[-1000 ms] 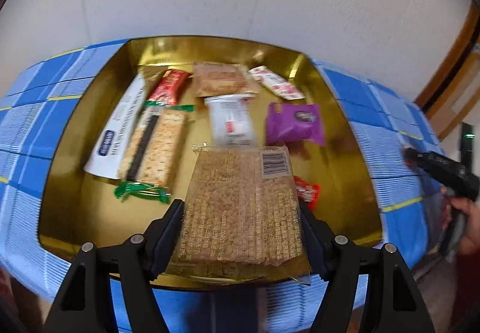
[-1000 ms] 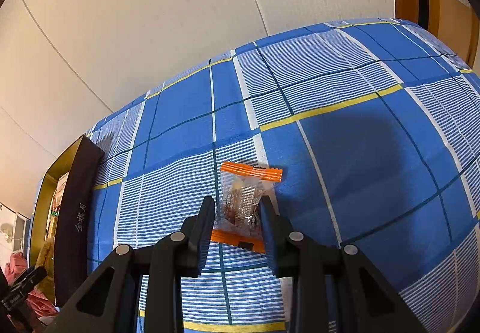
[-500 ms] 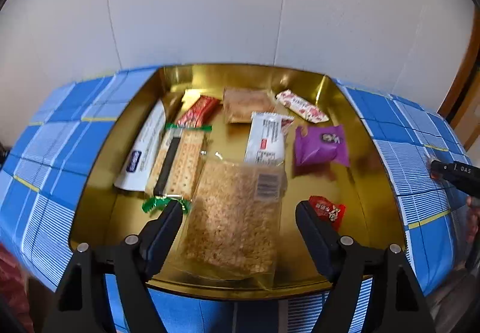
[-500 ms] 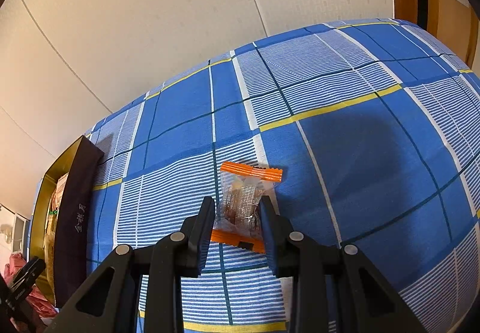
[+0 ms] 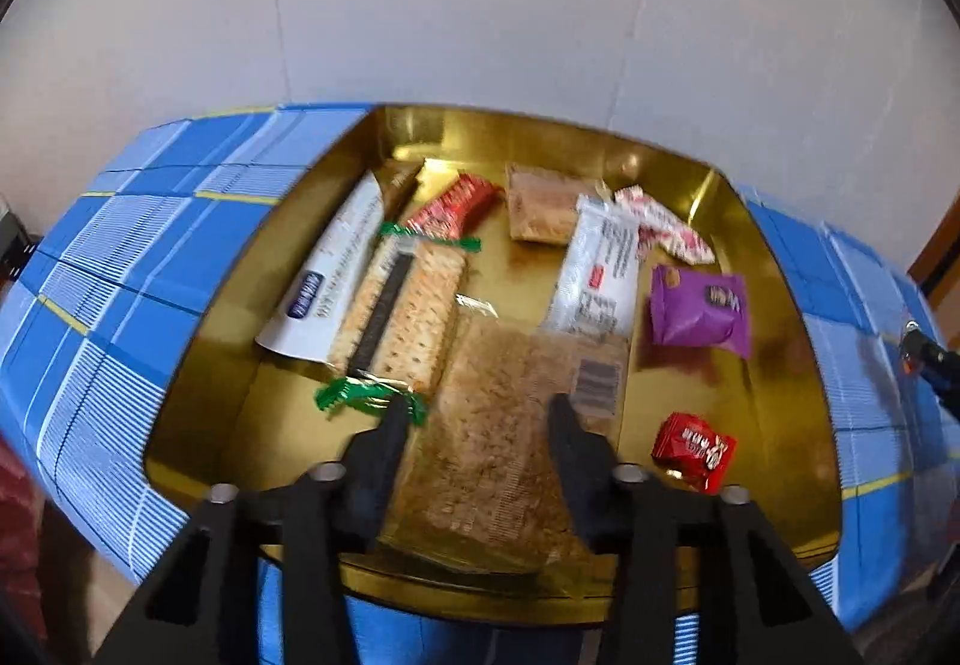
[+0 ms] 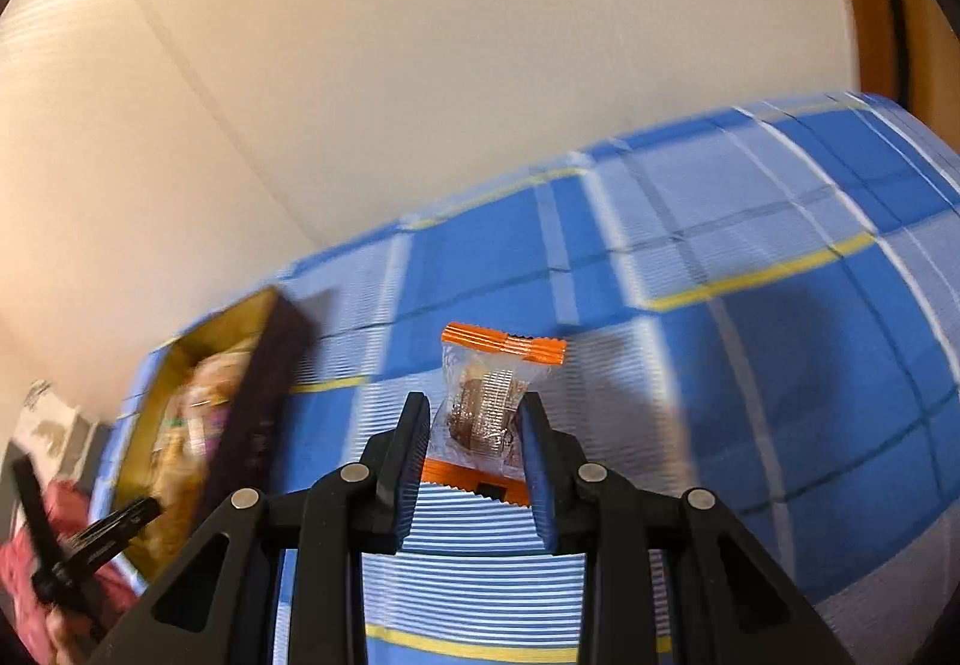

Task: Organize snacks
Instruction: 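Carry the orange-ended candy into the gold tray and open the right tool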

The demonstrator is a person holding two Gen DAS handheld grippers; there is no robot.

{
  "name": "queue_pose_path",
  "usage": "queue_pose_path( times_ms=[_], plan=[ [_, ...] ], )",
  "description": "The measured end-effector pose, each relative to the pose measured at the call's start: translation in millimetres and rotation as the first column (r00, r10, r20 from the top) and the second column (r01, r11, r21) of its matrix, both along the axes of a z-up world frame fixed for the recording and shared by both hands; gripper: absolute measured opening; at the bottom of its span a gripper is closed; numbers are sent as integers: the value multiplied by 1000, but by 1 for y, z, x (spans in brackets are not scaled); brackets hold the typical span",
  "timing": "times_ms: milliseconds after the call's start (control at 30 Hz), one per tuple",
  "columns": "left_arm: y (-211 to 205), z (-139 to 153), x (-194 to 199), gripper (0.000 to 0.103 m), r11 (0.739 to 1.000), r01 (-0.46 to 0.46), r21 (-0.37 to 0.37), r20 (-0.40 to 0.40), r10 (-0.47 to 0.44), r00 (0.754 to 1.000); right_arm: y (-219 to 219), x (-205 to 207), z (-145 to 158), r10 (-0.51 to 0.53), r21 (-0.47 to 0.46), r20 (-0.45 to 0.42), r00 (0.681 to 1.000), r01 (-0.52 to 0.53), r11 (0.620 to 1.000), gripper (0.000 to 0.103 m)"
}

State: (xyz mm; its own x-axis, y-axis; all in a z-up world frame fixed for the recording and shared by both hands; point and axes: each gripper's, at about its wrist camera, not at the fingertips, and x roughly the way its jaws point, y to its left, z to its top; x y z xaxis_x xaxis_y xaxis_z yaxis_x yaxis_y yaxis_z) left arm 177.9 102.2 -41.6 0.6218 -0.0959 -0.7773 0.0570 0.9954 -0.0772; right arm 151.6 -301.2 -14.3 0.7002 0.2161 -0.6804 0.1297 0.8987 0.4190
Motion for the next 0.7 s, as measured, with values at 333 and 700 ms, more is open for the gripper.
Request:
queue_pose_path(
  times_ms=[333,700],
  plan=[
    [-4,15,-14,89,994,-41,106,119,28,993,101,2,27,311,-10,136,941,-312,950,30],
    [22,18,-13,92,990,-133,57,111,126,986,189,-6,22,537,-70,123,834,-533,843,30]
  ],
)
